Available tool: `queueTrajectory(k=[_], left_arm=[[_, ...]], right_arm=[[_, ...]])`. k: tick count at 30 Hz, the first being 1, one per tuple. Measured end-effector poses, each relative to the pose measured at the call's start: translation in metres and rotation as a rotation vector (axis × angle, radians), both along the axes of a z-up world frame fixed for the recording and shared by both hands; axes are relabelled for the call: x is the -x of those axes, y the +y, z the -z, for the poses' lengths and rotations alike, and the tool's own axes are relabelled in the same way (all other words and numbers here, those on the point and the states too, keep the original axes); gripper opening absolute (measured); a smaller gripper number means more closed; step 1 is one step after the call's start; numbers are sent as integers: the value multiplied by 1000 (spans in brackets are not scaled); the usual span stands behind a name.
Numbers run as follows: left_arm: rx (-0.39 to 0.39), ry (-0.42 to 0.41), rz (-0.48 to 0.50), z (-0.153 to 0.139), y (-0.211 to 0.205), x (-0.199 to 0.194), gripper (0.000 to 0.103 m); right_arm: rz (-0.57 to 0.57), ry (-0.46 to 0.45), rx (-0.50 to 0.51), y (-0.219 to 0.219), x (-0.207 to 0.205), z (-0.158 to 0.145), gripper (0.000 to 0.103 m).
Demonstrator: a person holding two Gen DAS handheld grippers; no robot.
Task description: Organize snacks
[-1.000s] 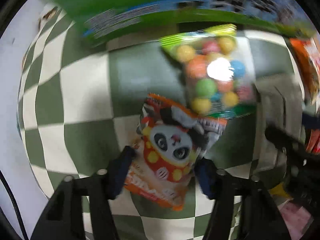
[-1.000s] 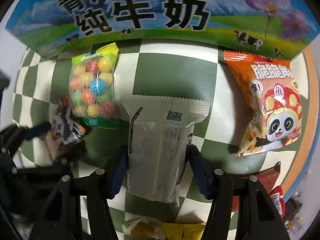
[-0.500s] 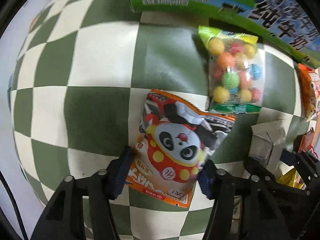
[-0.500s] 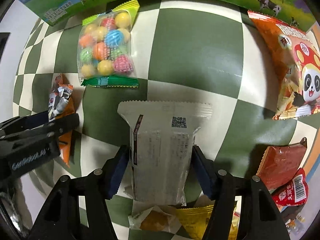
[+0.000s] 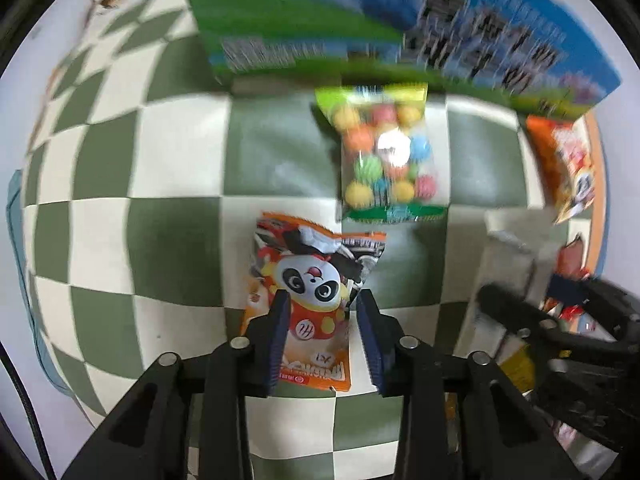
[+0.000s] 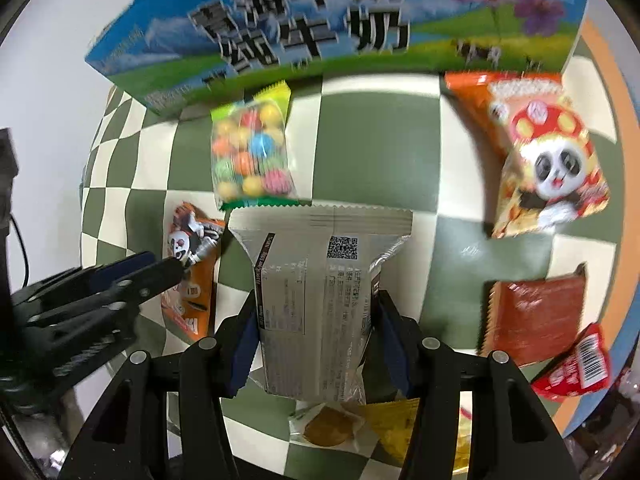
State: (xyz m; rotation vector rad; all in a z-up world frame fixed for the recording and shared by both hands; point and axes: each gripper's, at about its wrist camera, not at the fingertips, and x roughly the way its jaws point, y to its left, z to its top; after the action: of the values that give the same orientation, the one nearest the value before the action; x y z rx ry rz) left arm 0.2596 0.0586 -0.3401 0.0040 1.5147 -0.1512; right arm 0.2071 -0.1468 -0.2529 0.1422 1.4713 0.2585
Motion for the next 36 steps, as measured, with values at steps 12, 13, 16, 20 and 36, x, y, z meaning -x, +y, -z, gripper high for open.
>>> queueTrajectory(k=[12, 13, 16, 20, 36], left_arm=[[-40, 3, 6, 18, -9, 2, 30], [-32, -3, 1, 13, -12, 3, 28], [-3, -14, -15, -9, -11, 1, 25], [67, -44, -29, -41, -18, -1, 24], [16, 91, 28, 17, -16, -46, 38]], right_arm=[[-39, 39, 64, 38, -27, 41, 57], [-33, 32, 52, 38, -26, 39, 57], [-15, 15, 15, 35, -25, 30, 57], [-3, -15, -38, 29, -28, 7, 57], [37, 15, -48, 22, -53, 12, 57]])
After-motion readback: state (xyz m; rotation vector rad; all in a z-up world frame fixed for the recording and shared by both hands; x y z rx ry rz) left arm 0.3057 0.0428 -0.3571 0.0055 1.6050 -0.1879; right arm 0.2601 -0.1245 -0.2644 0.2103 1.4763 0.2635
